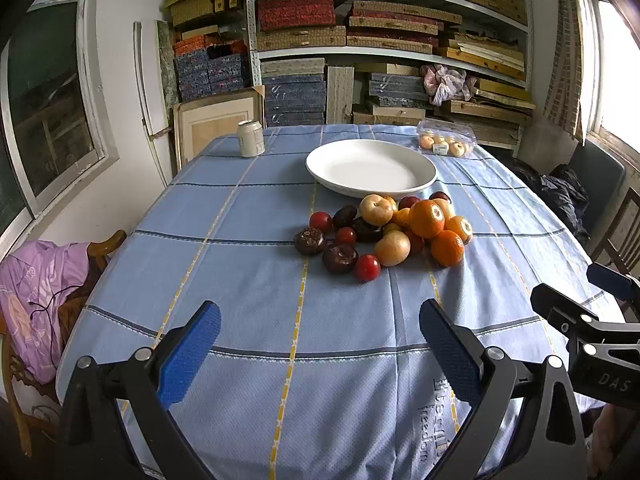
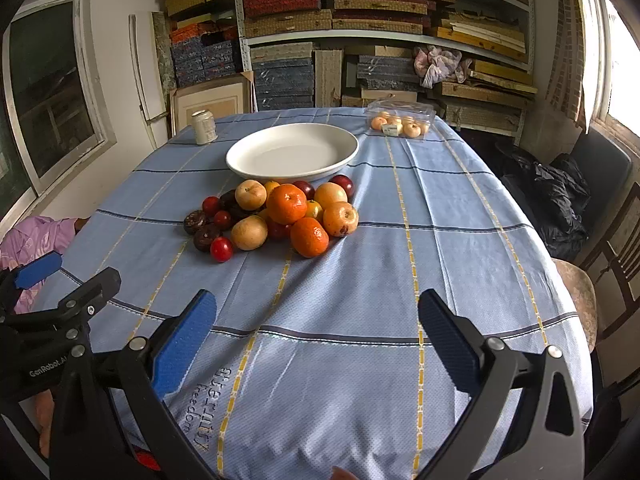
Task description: Organize fruits
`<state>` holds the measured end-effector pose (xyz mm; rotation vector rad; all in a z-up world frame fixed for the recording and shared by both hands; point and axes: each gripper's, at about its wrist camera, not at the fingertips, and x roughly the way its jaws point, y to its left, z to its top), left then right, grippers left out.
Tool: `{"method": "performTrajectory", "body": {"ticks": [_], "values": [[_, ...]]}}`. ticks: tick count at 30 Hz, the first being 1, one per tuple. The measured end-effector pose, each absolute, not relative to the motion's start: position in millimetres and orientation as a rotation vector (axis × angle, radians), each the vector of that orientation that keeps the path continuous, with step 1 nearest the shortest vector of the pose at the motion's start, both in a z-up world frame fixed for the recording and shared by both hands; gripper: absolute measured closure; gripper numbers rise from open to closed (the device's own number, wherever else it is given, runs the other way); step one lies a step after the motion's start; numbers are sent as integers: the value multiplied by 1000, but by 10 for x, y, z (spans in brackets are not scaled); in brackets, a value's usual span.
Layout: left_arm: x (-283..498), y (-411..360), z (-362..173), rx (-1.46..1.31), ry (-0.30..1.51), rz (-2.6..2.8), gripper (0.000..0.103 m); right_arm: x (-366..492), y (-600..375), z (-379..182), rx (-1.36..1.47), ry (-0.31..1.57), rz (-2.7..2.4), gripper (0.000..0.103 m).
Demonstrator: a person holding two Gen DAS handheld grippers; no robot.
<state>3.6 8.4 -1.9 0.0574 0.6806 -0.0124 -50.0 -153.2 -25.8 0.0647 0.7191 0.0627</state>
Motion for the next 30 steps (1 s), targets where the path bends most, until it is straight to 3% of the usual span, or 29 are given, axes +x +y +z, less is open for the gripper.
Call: {"method": "performTrajectory", "body": {"ticks": [30], "values": [[15, 47, -169, 53, 696, -15, 3, -521, -1483, -286, 66, 721, 67, 4]]}}
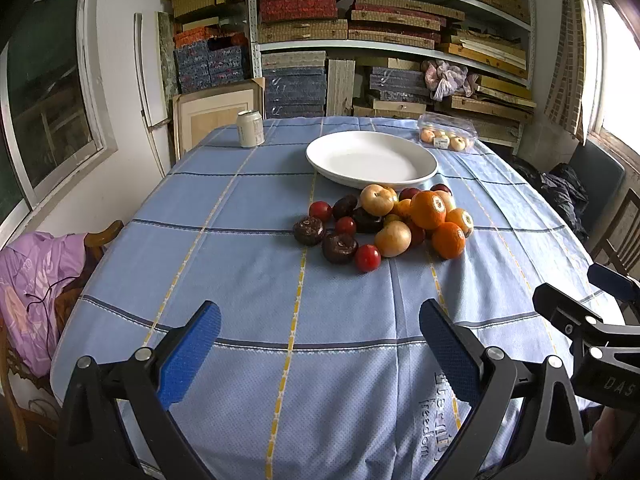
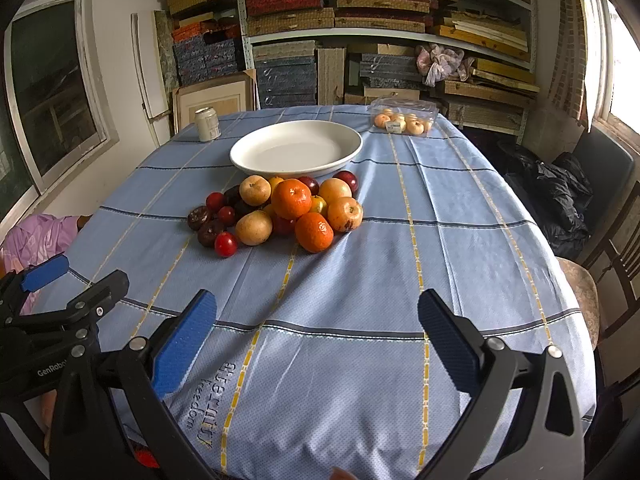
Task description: Organize fruits
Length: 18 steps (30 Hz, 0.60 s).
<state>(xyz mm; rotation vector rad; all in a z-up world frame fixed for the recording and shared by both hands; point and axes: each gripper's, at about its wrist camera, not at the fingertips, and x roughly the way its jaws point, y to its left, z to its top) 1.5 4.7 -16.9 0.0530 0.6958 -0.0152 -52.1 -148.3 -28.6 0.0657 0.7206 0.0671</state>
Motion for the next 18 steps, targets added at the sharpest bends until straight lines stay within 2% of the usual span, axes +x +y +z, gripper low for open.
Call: {"method": "performTrajectory", "body": {"ticks": [18], "values": [[19, 52, -212, 49, 702, -17, 3, -520, -1484, -288, 66, 721, 67, 4]]}}
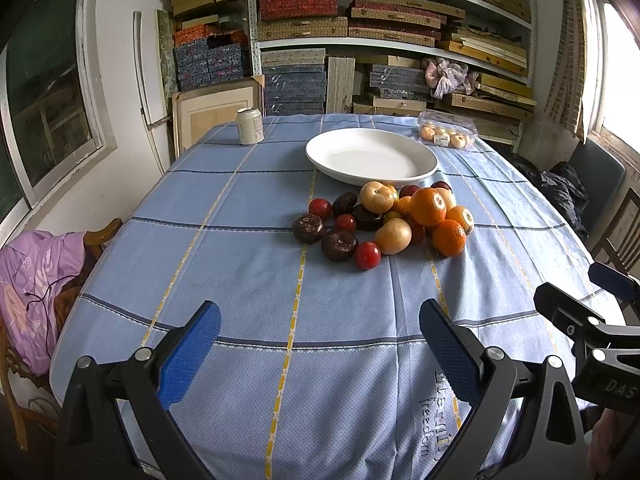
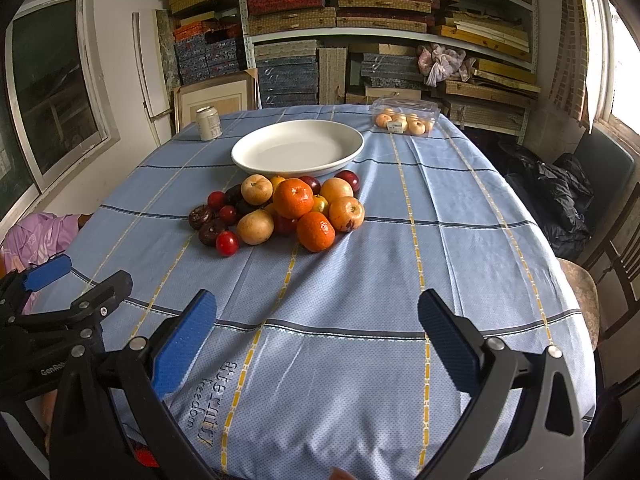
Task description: Organize fruits
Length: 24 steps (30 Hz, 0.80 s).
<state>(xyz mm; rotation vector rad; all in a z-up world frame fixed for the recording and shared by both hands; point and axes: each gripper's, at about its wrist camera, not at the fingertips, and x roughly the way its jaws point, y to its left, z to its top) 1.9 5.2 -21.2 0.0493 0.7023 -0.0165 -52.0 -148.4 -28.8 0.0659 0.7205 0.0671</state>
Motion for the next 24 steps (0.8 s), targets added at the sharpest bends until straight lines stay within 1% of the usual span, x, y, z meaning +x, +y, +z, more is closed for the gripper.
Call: {"method": "performTrajectory", "body": {"ticks": [14, 24], "values": [[31, 49, -261, 47, 708, -16, 3, -512, -1459, -289, 65, 724, 68, 4], [28, 46, -341, 50, 719, -25, 3, -481, -1392, -451, 78, 752, 84, 4]]}}
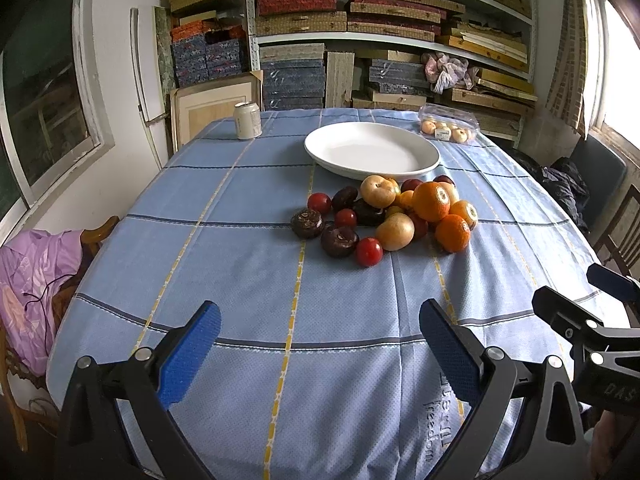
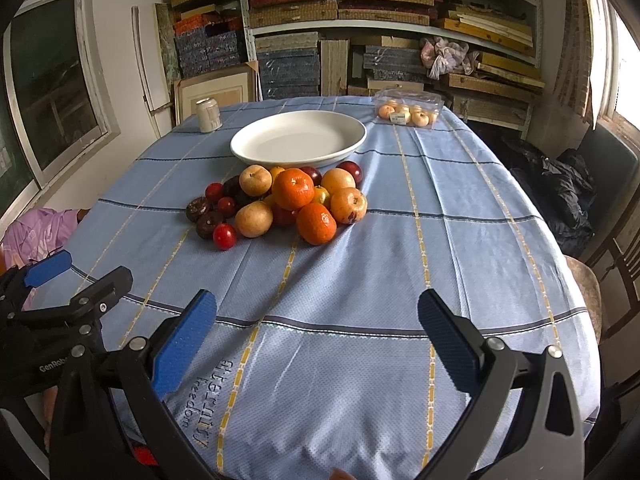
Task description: Organize fruits
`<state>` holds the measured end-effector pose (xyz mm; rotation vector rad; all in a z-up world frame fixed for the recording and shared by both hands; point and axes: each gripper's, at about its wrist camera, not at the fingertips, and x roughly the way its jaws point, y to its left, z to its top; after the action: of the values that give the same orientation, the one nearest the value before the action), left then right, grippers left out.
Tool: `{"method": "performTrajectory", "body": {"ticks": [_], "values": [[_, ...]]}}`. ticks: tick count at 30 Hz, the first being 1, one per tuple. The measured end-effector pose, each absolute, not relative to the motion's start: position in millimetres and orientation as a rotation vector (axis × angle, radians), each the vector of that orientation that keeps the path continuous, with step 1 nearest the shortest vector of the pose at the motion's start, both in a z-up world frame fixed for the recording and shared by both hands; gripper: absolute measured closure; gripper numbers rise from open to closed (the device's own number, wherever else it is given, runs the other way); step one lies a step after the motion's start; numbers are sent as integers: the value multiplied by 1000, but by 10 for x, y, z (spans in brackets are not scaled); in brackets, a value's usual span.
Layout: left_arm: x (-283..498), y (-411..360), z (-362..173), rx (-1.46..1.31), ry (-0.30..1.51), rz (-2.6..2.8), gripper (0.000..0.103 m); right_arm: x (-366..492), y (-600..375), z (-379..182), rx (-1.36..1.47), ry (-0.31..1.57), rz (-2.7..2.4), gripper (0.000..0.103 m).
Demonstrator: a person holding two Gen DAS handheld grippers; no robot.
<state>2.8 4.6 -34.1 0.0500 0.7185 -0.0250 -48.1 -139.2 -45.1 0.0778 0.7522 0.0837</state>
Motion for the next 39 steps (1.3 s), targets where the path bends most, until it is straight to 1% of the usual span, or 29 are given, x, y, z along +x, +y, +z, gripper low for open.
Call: {"method": "performTrajectory", "body": {"ticks": [3, 5, 8, 10, 13, 16, 17, 19, 21, 23, 28, 32, 35, 39], "values": [[59, 47, -403, 46, 726, -58, 3, -412, -1447, -502, 99, 768, 129, 4], [144, 60, -509, 23, 770, -133, 3, -348, -1498, -553, 126, 795, 181, 4], [232, 110, -616, -19, 816, -183, 3, -278, -1679, -627, 256, 803, 247, 4], [293, 141, -679, -37, 844, -212, 3, -267, -1803, -672, 332, 766, 271, 4], [400, 228, -771, -104, 885, -258, 3, -284, -1923, -714, 390, 655, 315, 4], [432, 344, -816, -185, 781, -307, 3, -168, -1967, -751, 332, 654, 291, 4], [401, 384, -816, -184, 726, -309, 3, -112, -1962, -767, 311, 673, 303, 4], [451, 344, -769, -138, 693, -296, 3, 23, -1957, -802, 278, 722, 312, 4], [571, 287, -711, -74, 732, -325, 3, 143, -1965, -832, 260, 764, 303, 4], [708, 287, -639, -65, 777, -356, 3, 234, -1942, -796, 217, 777, 311, 4], [999, 287, -525, -47, 776, -374, 3, 456, -1907, -654, 163, 780, 354, 4], [1154, 183, -649, 25, 795, -344, 3, 603, -1852, -713, 129, 762, 319, 4], [1264, 167, -753, 25, 844, -369, 3, 695, -1854, -816, 141, 738, 309, 4], [1407, 180, -830, 12, 883, -388, 3, 845, -1885, -959, 161, 772, 307, 4]]}}
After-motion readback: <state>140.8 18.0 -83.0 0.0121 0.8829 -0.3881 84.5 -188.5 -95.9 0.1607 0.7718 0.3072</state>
